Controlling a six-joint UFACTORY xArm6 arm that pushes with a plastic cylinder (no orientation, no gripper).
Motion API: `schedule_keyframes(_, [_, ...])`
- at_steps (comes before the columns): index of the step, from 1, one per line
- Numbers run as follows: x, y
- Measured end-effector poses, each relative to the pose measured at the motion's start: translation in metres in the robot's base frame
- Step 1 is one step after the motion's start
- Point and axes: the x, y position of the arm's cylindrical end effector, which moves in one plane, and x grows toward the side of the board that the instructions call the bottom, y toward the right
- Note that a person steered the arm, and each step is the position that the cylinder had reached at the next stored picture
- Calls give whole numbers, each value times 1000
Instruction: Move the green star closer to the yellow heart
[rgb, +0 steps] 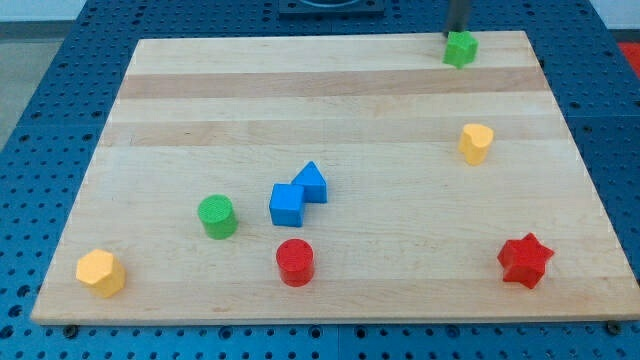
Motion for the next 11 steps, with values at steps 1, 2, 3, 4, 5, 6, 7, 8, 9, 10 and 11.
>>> schedule_keyframes(1, [0, 33])
schedule_keyframes(2, [0, 31])
schedule_keyframes(3, [2, 7])
schedule_keyframes(4, [10, -20])
schedule_keyframes(5, [10, -21])
schedule_keyframes(6, [14, -21])
schedule_keyframes(7, [35, -21])
schedule_keyframes(8, [52, -27])
schedule_keyframes(9, [67, -37])
schedule_keyframes(10, [97, -44])
schedule_keyframes(11, [126, -57])
